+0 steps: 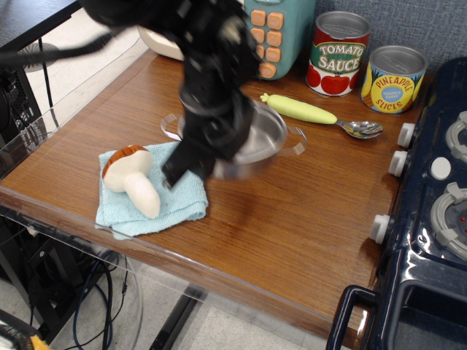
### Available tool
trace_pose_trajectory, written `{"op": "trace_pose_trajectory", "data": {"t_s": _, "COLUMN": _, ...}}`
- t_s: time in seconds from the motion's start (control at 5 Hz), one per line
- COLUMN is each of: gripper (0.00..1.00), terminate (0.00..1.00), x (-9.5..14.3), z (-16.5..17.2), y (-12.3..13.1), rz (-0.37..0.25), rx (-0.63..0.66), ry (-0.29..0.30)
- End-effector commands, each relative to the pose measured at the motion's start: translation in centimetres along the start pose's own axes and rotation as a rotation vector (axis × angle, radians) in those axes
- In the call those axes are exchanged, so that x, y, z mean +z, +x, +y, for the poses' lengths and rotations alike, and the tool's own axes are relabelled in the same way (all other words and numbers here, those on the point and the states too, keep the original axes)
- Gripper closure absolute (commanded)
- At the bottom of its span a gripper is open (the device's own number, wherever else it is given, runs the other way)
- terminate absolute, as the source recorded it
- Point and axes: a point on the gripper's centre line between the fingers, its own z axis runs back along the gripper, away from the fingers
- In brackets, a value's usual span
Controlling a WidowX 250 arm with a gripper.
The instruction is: Pick up and move the pot to the top left hand corner of the table.
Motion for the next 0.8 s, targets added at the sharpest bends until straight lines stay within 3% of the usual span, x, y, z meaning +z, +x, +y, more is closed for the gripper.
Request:
{"op": "trace_pose_trajectory", "data": {"t_s": 0.0, "gripper": 1.0, "terminate": 0.0, "x": -0.5, "z": 4.1, "y": -6.3, "rz": 0.087, "rx": 0.175, "ry": 0.048}}
{"op": "trace_pose_trajectory", "data": {"t_s": 0.2, "gripper": 1.0, "terminate": 0.0, "x": -1.9, "z": 4.4, "y": -9.5, "rz": 0.121, "rx": 0.289, "ry": 0.017}}
{"op": "trace_pose_trajectory", "data": {"t_s": 0.6, "gripper": 1.0, "terminate": 0.0, "x": -5.3, "z": 6.1, "y": -12.8, "rz": 0.167, "rx": 0.384, "ry": -0.057}}
